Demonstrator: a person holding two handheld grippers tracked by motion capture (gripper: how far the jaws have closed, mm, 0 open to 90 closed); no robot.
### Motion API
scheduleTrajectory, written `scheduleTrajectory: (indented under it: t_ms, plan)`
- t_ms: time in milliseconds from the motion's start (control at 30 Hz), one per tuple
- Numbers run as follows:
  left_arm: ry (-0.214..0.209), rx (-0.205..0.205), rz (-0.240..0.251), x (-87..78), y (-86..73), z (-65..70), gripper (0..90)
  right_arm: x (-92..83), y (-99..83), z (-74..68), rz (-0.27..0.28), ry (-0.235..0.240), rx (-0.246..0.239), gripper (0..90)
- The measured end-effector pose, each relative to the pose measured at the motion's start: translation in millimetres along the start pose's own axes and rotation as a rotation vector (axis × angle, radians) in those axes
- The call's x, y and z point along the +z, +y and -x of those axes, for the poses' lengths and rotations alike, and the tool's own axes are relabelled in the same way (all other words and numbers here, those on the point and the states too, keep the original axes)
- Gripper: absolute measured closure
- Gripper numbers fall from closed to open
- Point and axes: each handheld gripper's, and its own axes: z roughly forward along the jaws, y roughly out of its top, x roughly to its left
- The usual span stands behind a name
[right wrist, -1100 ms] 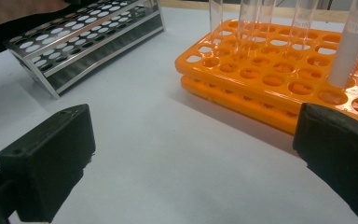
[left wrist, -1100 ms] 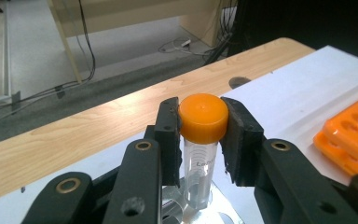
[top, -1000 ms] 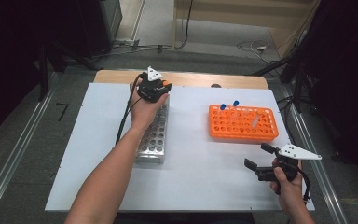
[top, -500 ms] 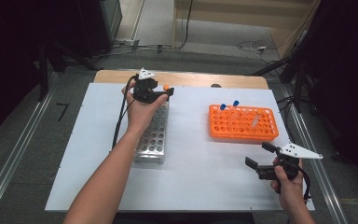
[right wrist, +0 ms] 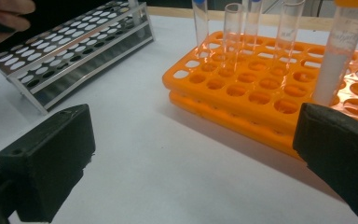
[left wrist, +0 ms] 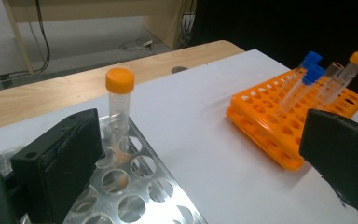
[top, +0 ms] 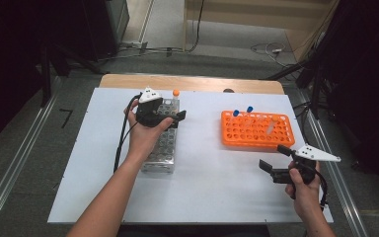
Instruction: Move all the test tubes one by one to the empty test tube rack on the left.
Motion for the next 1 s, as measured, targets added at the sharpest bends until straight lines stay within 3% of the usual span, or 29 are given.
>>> scheduleTrajectory:
  t_ms: [133,333,467,800,1000]
  plan:
    - [-0.028,0.009,-0.003,-12.0,-8.2,9.5,0.0,0.6,5.3,6.7,0.012,-0.017,0.015,0.0]
    - [-0.054,0.006,0.000,-26.7,-23.0,23.3,0.0,3.7,14.9,21.0,0.029,-0.081,0.046,0.3]
    - [-0.065,0.018,-0.001,-34.9,-34.4,32.2,0.0,9.0,19.0,29.8,0.035,-0.116,0.052,6.3]
    - [-0.086,0.027,0.013,-49.4,-45.7,43.7,0.0,40.7,20.7,54.0,0.022,-0.224,0.101,42.8]
    - [-0.094,0.025,0.007,-53.9,-49.2,45.3,0.0,58.9,16.0,60.0,0.027,-0.241,0.118,51.0]
